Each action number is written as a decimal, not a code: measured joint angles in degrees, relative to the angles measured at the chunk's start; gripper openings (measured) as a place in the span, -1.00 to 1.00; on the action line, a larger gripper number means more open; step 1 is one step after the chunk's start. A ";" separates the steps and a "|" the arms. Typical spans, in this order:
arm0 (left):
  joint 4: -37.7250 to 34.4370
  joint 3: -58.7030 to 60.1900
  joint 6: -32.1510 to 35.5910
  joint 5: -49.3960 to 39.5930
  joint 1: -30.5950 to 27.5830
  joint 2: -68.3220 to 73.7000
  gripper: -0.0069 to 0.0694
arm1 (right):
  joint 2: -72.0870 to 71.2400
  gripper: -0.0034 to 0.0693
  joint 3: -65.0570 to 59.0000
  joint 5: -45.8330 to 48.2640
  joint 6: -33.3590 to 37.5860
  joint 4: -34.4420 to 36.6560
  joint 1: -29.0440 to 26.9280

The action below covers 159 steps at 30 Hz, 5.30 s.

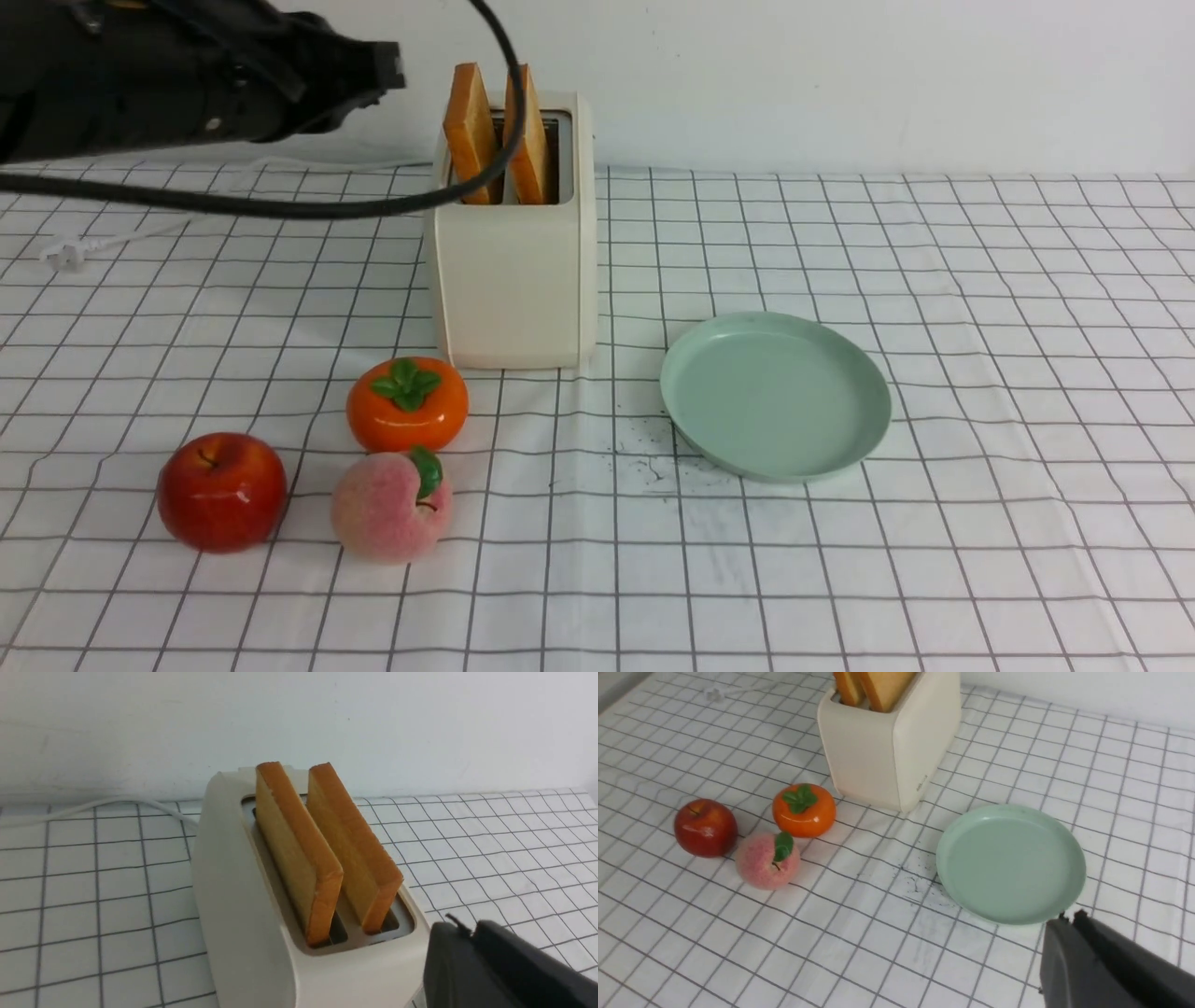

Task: Take toasted bread from bread machine on white checkered table place on plate.
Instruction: 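Reach for a toast slice standing in the toaster with the left gripper, then place the slice of bread on the plate with the left gripper, then grasp the toast slice in the toaster and pull it up out of the slot with the right gripper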

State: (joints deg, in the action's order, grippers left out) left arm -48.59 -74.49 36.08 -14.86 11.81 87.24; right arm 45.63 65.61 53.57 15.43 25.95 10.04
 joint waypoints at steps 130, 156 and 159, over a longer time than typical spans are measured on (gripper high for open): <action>68.96 24.13 -67.48 -17.59 31.23 -51.66 -0.85 | 33.96 -0.81 18.80 3.20 -7.29 -0.86 15.25; 80.94 29.88 -82.06 -17.06 31.23 -58.43 -0.85 | 86.32 0.39 69.65 -18.81 -41.95 -44.80 27.66; 80.94 29.88 -82.06 -16.95 31.23 -58.43 -0.85 | 88.52 0.21 69.65 -22.34 -45.27 -49.63 27.54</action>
State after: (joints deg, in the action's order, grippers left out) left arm 32.35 -44.61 -45.98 -31.81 43.04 28.81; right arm 134.15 135.26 31.23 -29.84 -23.68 37.58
